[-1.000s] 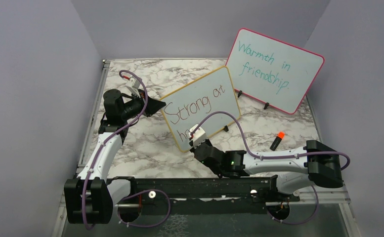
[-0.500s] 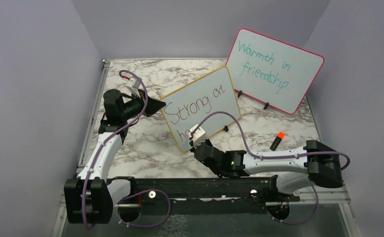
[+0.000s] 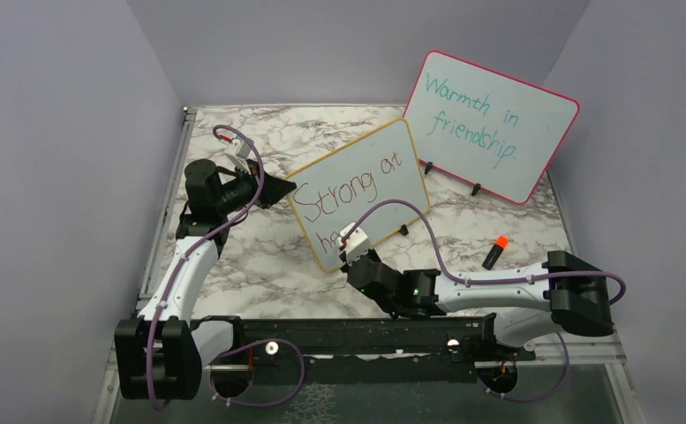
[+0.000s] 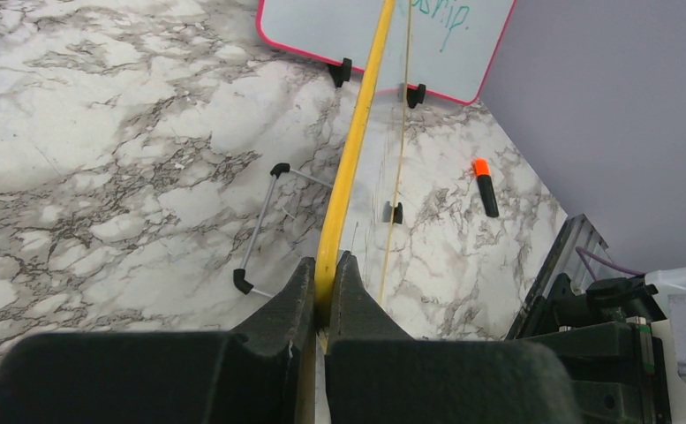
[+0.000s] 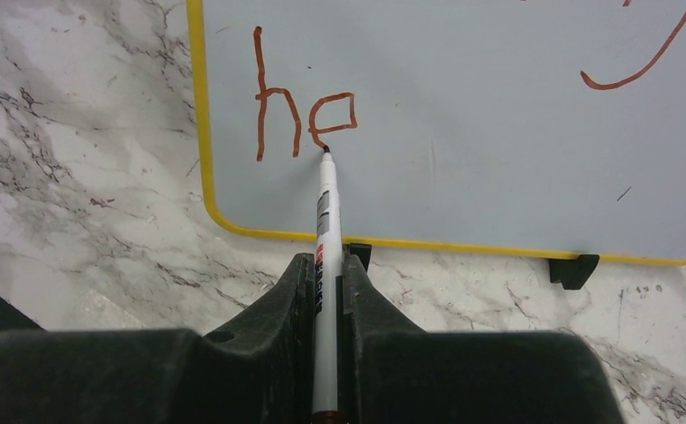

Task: Write a sentence on the whiteboard

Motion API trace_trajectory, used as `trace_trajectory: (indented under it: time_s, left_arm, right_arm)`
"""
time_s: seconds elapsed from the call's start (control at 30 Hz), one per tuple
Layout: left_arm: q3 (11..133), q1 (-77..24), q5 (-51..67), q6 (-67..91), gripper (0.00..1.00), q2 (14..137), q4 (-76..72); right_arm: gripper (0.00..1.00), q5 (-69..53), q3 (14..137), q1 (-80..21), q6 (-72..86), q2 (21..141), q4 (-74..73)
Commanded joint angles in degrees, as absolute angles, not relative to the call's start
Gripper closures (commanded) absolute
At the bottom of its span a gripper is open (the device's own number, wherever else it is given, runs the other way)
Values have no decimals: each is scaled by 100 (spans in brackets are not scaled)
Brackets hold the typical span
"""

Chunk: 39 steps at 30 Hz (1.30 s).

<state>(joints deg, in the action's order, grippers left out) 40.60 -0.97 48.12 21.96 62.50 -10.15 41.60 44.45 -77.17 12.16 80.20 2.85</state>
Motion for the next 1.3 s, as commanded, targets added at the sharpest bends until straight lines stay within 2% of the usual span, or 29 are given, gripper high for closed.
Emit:
trace_trajectory:
  time_s: [0.0, 1.27]
  left_arm:
    - [4079, -53, 4307, 1749, 100, 6372, -659]
    - [4078, -53, 4314, 1740, 100, 6375, -633]
  right_arm:
    - [99, 4404, 4298, -7616, 1274, 7972, 64]
    - [99, 4095, 4020, -7262, 949, 7374, 872]
